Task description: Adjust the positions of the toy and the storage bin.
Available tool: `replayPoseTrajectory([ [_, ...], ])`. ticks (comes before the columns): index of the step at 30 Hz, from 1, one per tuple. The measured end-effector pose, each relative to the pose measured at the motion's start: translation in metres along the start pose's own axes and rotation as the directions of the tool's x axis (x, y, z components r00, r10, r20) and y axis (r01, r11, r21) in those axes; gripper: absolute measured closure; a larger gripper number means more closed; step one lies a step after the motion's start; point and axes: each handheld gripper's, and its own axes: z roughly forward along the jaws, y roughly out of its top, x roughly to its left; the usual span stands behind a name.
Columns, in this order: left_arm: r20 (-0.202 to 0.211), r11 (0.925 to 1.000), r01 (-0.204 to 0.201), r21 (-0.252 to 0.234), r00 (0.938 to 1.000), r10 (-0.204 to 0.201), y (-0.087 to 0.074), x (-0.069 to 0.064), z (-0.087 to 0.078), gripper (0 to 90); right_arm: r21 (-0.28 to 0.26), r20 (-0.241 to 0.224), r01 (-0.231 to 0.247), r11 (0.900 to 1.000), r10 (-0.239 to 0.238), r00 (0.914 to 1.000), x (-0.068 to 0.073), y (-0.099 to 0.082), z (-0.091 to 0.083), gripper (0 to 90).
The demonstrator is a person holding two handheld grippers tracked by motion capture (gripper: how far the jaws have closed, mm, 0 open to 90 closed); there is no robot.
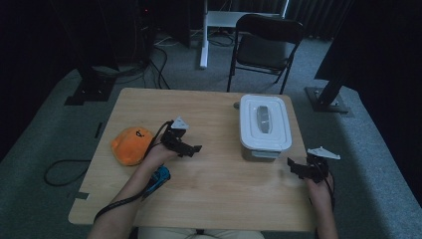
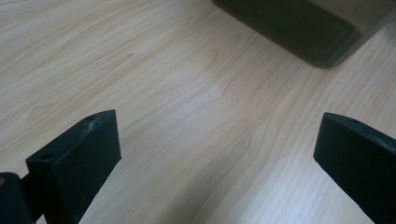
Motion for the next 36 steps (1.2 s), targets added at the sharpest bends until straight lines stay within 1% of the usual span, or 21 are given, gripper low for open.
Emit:
replayPoseTrajectory([
  [3,0.009,1.0000,-0.006,0.007,0.9999,0.006,0.004,-0.004,0.014,1.3,0.014,0.007,0.008,0.9999,-0.008,0.9999,-0.001,0.001,0.005,13.3],
  [6,0.022,0.9999,-0.008,0.012,0.9997,0.007,0.008,-0.008,0.029,1.3,0.024,0.010,0.005,0.9997,-0.006,0.9999,-0.004,0.001,0.009,13.4],
  [9,0.031,0.9996,-0.015,0.022,0.9994,0.014,0.013,-0.011,0.044,1.3,0.023,0.011,-0.004,0.9997,0.003,0.9999,-0.006,0.004,0.013,13.4],
  [14,0.039,0.9993,-0.023,0.031,0.9990,0.022,0.023,-0.018,0.065,1.3,0.022,0.012,-0.005,0.9998,0.005,0.9999,-0.009,0.011,0.021,13.4],
  [16,0.036,0.9993,-0.018,0.033,0.9992,0.017,0.028,-0.019,0.072,1.3,0.022,0.013,-0.005,0.9998,0.005,0.9999,-0.010,0.013,0.025,13.4],
  [17,0.033,0.9990,-0.023,0.039,0.9992,0.021,0.030,-0.019,0.076,1.3,0.022,0.014,-0.009,0.9997,0.008,0.9999,-0.010,0.013,0.027,13.4],
  [19,0.042,0.9995,-0.005,0.032,0.9991,0.004,0.033,-0.020,0.083,1.3,0.024,0.020,-0.006,0.9997,0.006,0.9998,-0.011,0.016,0.031,13.4],
  [20,0.042,0.9994,-0.004,0.034,0.9991,0.003,0.035,-0.020,0.087,1.3,0.023,0.023,-0.005,0.9997,0.005,0.9997,-0.011,0.017,0.034,13.3],
  [22,0.032,0.9994,-0.001,0.035,0.9995,0.000,0.038,-0.021,0.094,1.3,0.020,0.025,-0.016,0.9997,0.015,0.9996,-0.012,0.019,0.038,13.3],
  [23,0.034,0.9995,0.005,0.029,0.9994,-0.006,0.039,-0.022,0.096,1.3,0.016,0.027,-0.024,0.9996,0.023,0.9994,-0.012,0.019,0.040,13.3],
  [25,0.038,0.9994,0.004,0.033,0.9993,-0.005,0.043,-0.024,0.101,1.3,0.009,0.014,-0.037,0.9993,0.036,0.9992,-0.013,0.021,0.044,13.3],
  [27,0.025,0.9995,-0.010,0.029,0.9997,0.009,0.048,-0.026,0.104,1.3,0.011,0.016,-0.043,0.9990,0.043,0.9989,-0.013,0.023,0.048,13.3],
  [29,0.013,0.9993,-0.019,0.033,0.9997,0.019,0.051,-0.027,0.109,1.3,0.010,0.005,-0.054,0.9985,0.054,0.9985,-0.014,0.025,0.052,13.3],
  [30,0.013,0.9994,-0.017,0.031,0.9998,0.017,0.053,-0.027,0.111,1.3,0.014,0.005,-0.059,0.9981,0.059,0.9982,-0.014,0.026,0.054,13.3],
  [32,0.020,0.9995,-0.001,0.031,0.9998,0.000,0.055,-0.026,0.115,1.3,0.017,0.003,-0.061,0.9980,0.061,0.9981,-0.013,0.027,0.058,13.3],
  [33,0.016,0.9994,0.007,0.033,0.9999,-0.007,0.055,-0.026,0.117,1.3,0.018,0.002,-0.061,0.9979,0.061,0.9981,-0.013,0.028,0.060,13.3],
  [36,-0.012,0.9991,0.006,0.043,0.9999,-0.005,0.057,-0.026,0.122,1.3,0.020,-0.008,-0.068,0.9975,0.068,0.9977,-0.013,0.029,0.063,13.3],
])
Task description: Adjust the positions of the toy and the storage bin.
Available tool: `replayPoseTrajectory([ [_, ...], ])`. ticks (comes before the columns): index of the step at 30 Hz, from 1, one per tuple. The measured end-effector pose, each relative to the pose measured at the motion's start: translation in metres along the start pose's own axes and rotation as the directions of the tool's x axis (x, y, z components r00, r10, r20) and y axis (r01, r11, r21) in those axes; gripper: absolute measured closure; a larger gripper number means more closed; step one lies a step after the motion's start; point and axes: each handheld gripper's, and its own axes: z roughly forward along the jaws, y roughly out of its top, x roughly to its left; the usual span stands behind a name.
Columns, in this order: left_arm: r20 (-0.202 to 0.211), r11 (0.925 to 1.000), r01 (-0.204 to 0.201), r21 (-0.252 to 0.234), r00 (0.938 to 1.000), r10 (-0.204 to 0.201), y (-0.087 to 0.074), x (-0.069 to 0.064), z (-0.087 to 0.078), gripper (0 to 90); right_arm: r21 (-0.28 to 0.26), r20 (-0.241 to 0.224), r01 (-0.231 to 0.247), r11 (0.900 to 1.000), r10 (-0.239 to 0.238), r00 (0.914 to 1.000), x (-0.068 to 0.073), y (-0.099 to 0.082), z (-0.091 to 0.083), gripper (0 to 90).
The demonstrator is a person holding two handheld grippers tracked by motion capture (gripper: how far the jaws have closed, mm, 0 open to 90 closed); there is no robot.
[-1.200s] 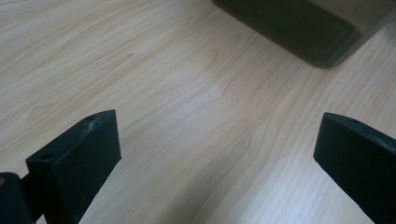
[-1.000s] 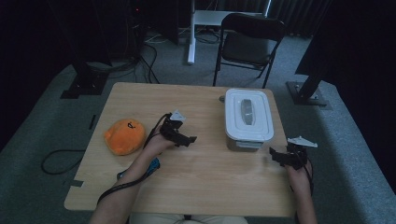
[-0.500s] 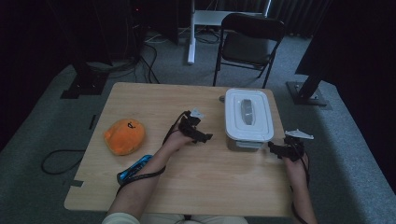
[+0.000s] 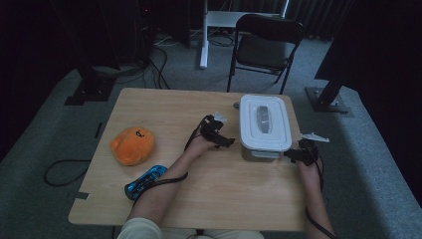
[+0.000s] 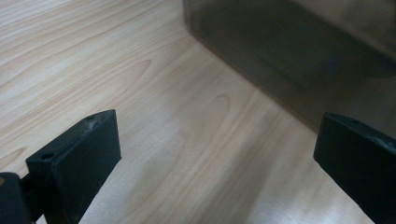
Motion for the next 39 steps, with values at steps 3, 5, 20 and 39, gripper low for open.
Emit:
replayPoseTrajectory([
  [3,-0.006,0.9998,0.006,-0.017,1.0000,-0.006,0.004,-0.001,0.003,1.3,0.002,-0.001,0.002,1.0000,-0.002,1.0000,0.000,0.002,0.002,13.3],
  [5,-0.005,1.0000,0.003,-0.005,1.0000,-0.003,0.007,-0.002,0.005,1.3,-0.004,-0.004,0.002,1.0000,-0.002,1.0000,0.001,0.004,0.002,13.3],
  [20,0.017,0.9991,-0.026,0.033,0.9995,0.026,0.014,-0.009,0.014,1.3,0.005,-0.056,0.006,1.0000,-0.005,0.9984,0.004,0.008,0.009,17.0],
  [39,0.008,0.9991,-0.029,0.029,0.9995,0.029,0.001,-0.008,-0.008,1.6,-0.009,-0.123,0.042,0.9991,-0.043,0.9915,0.021,0.006,0.008,21.8],
])
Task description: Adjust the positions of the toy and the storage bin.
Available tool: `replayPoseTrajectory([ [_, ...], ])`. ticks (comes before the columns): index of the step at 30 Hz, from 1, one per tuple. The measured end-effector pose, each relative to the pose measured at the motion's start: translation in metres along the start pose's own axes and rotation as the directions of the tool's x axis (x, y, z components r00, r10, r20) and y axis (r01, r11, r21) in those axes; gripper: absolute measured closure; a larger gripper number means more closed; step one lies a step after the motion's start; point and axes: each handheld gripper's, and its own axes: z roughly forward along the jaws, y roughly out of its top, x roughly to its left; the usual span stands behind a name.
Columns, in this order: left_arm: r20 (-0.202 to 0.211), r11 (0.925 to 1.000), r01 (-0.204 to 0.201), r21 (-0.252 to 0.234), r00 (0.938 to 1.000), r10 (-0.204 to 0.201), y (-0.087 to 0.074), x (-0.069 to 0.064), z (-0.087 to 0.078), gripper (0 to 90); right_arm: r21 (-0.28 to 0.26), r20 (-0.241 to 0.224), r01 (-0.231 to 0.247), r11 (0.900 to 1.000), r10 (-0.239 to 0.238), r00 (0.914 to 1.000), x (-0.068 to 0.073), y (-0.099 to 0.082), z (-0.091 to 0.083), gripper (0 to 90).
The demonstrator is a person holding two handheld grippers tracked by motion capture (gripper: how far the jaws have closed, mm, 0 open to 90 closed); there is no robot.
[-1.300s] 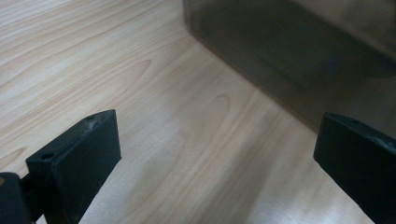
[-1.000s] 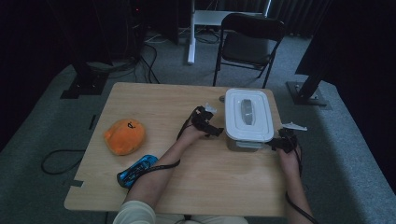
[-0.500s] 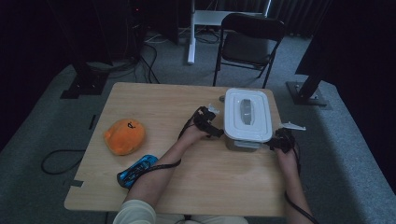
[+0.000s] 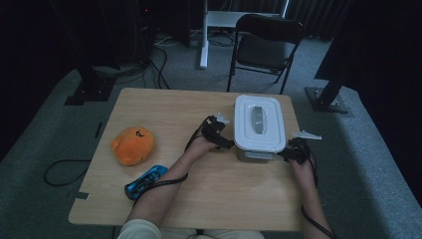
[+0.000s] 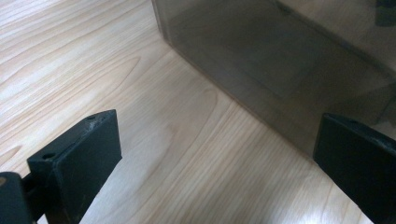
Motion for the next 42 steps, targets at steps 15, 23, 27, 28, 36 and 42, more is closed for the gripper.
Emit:
replayPoseTrajectory([
  [15,-0.046,0.9999,0.014,0.004,0.9989,-0.014,-0.027,0.009,-0.033,2.1,0.026,-0.078,0.080,0.9965,-0.078,0.9939,0.038,-0.005,-0.001,22.0],
  [23,-0.060,0.9997,0.026,-0.004,0.9979,-0.026,-0.045,0.012,-0.049,2.4,0.031,-0.110,0.110,0.9934,-0.106,0.9883,0.057,-0.006,0.002,22.4],
  [27,-0.057,0.9993,0.037,-0.003,0.9977,-0.037,-0.053,0.015,-0.056,2.3,0.038,-0.131,0.115,0.9926,-0.109,0.9853,0.065,-0.006,0.004,22.4],
  [28,-0.064,0.9993,0.038,-0.002,0.9972,-0.038,-0.055,0.015,-0.058,2.4,0.043,-0.133,0.118,0.9921,-0.111,0.9848,0.068,-0.005,0.005,22.4],
  [36,-0.077,0.9986,0.053,-0.009,0.9956,-0.053,-0.068,0.020,-0.069,2.4,0.034,-0.177,0.140,0.9896,-0.132,0.9753,0.080,-0.004,0.011,22.4],
  [42,-0.089,0.9984,0.055,-0.012,0.9945,-0.056,-0.075,0.017,-0.074,2.4,0.030,-0.192,0.150,0.9882,-0.142,0.9712,0.085,-0.005,0.011,22.5],
])
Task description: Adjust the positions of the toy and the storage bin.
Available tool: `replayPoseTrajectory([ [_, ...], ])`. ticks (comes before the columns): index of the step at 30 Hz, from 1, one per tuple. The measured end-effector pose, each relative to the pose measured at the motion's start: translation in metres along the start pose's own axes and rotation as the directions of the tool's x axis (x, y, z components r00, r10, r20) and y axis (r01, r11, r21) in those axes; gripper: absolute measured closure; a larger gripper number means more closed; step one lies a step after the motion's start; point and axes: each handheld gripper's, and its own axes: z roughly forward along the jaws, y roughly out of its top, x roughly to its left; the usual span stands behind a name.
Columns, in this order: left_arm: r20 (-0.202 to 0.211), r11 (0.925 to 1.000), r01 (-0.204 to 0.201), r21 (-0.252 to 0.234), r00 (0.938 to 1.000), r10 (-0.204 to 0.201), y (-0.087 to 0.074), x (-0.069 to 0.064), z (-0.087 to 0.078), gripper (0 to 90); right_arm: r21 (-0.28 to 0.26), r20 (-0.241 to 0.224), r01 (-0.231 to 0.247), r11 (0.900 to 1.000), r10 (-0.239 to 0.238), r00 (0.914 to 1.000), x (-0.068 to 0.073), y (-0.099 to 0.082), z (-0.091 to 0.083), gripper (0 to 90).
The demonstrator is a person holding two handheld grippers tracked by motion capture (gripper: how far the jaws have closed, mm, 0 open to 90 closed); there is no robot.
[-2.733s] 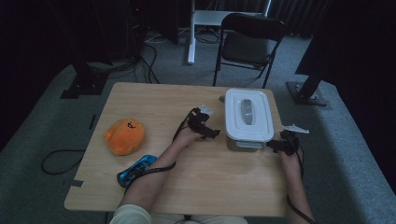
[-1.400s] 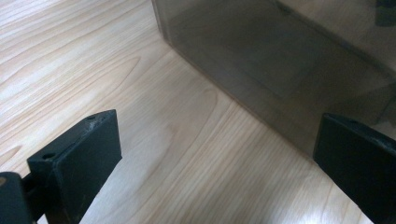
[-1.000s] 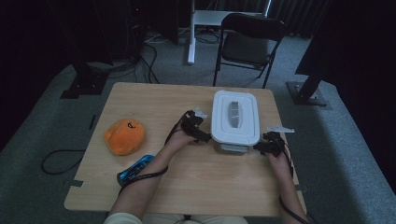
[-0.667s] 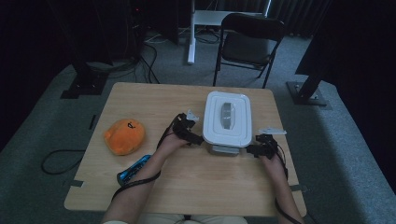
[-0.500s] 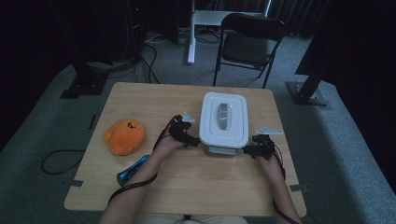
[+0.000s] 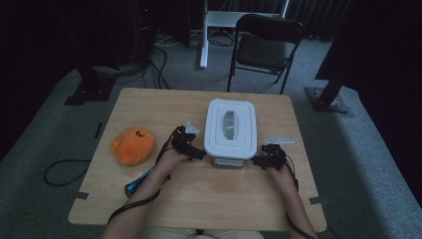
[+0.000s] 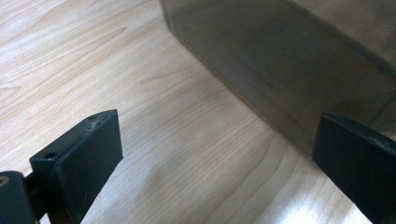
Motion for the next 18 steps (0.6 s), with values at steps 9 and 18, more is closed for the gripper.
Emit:
replayPoseTrajectory([
  [9,-0.007,0.9990,0.036,-0.027,0.9993,-0.036,-0.005,0.005,0.003,2.3,0.005,0.017,0.016,0.9999,-0.017,0.9997,0.001,-0.002,-0.002,17.5],
  [18,-0.028,0.9956,0.093,0.001,0.9953,-0.093,0.002,0.036,0.013,2.3,-0.025,0.099,-0.041,0.9988,0.044,0.9941,-0.019,0.012,0.011,17.5],
])
